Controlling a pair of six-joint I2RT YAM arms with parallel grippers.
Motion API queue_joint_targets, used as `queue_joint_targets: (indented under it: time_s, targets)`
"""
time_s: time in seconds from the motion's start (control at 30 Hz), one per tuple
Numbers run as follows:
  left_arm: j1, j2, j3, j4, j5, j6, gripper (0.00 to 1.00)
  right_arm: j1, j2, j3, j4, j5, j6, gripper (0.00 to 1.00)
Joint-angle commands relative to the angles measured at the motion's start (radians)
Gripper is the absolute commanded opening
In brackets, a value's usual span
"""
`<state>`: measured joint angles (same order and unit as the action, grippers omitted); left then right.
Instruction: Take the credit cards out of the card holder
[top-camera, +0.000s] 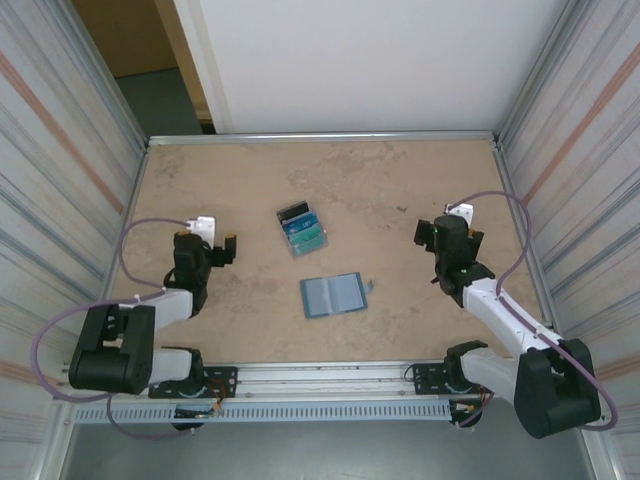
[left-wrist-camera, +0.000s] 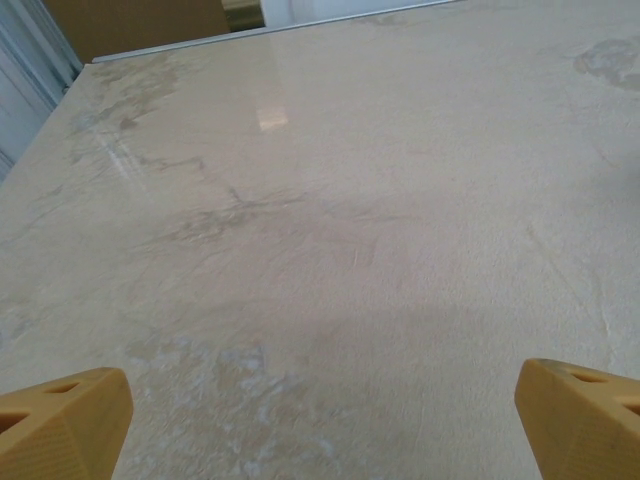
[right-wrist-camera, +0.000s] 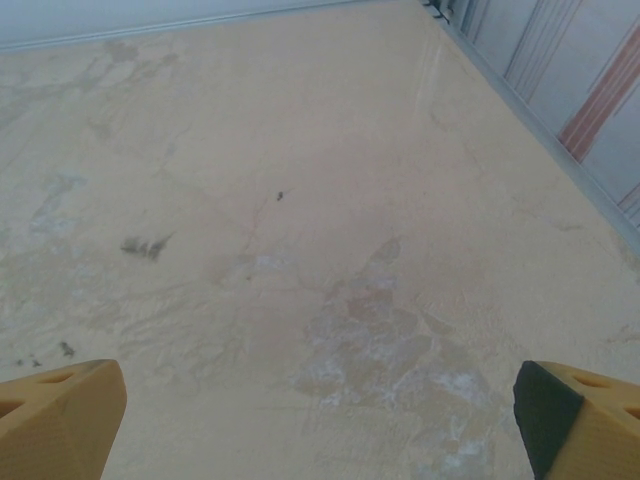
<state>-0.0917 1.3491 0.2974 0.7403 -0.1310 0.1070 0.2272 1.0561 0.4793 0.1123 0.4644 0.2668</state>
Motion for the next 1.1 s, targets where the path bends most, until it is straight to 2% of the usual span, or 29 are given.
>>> queue_joint_targets:
  time_s: [0.0,0.1,0.17,0.23,0.3,0.33,0.63,0.83,0.97,1.07]
  targets:
    - [0.009,0.074,0.017,0.161,0.049,0.004,0.99,-0.028,-0.033,-0.045,0.119,-0.03,-0.029,0.99]
    - [0.008,0.183,0.018,0.281,0.069,0.032,0.99,-0.056,-0.054,-0.078,0.157,-0.048,-0.035,0.99]
    - [0.013,0.147,0.068,0.115,0.094,0.015,0.99,-0.077,-0.06,-0.101,0.187,-0.065,-0.04,0.99]
    - [0.041,0.172,0.091,0.119,0.13,0.0,0.99,-0.102,-0.055,-0.123,0.22,-0.083,-0.041,0.99]
    - [0.091,0.163,0.122,0.032,0.223,-0.035,0.99,-0.129,-0.037,-0.144,0.266,-0.098,-0.041,0.99]
    - [0.103,0.169,0.113,0.062,0.247,-0.042,0.99,-0.144,-0.028,-0.154,0.291,-0.109,-0.042,0.99]
    - [0.102,0.163,0.115,0.048,0.246,-0.038,0.99,-0.267,0.182,-0.19,0.566,-0.234,-0.027,0.99]
    - [0.101,0.163,0.115,0.046,0.244,-0.038,0.99,-0.28,0.264,-0.163,0.637,-0.288,-0.079,0.99]
    - [0.099,0.163,0.116,0.046,0.243,-0.036,0.99,-0.291,0.337,-0.206,0.795,-0.303,-0.083,0.99]
    - [0.098,0.163,0.116,0.046,0.24,-0.035,0.99,-0.299,0.4,-0.195,0.834,-0.355,-0.092,0.99]
